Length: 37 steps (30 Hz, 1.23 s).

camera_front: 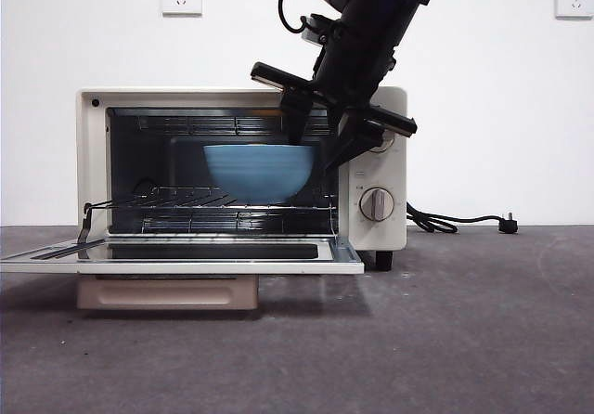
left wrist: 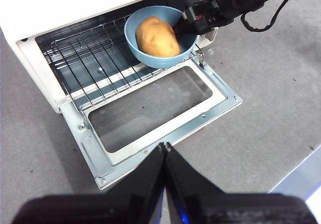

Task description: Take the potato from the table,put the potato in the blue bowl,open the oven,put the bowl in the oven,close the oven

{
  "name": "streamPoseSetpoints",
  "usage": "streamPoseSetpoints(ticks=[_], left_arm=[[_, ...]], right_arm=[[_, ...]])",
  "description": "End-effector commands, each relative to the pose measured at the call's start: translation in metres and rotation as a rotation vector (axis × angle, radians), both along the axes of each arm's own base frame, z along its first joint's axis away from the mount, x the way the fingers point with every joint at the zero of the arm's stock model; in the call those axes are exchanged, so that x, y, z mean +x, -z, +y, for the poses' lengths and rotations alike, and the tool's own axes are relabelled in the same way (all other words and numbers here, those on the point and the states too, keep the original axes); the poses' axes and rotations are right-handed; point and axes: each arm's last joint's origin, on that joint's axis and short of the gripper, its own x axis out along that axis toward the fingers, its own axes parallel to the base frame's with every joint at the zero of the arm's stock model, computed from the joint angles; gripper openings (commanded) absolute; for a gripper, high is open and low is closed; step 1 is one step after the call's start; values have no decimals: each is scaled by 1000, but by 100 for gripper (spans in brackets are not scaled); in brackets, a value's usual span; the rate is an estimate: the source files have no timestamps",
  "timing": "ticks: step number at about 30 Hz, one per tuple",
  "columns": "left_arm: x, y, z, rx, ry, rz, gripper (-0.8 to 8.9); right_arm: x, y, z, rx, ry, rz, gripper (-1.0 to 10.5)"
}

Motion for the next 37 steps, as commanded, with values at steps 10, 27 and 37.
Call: streamPoseSetpoints(ticks=[10, 27, 37], left_arm=[[1, 2, 0, 20, -1, -12, -8], [66, 100, 22, -184, -204, 132, -9], [109, 168, 61, -278, -330, 267, -9]], right_arm=[[-44, -61, -29, -41, -104, -11, 194], [-184, -170, -123, -70, -270, -196, 190], [-245, -187, -165, -43, -265, -249, 190]])
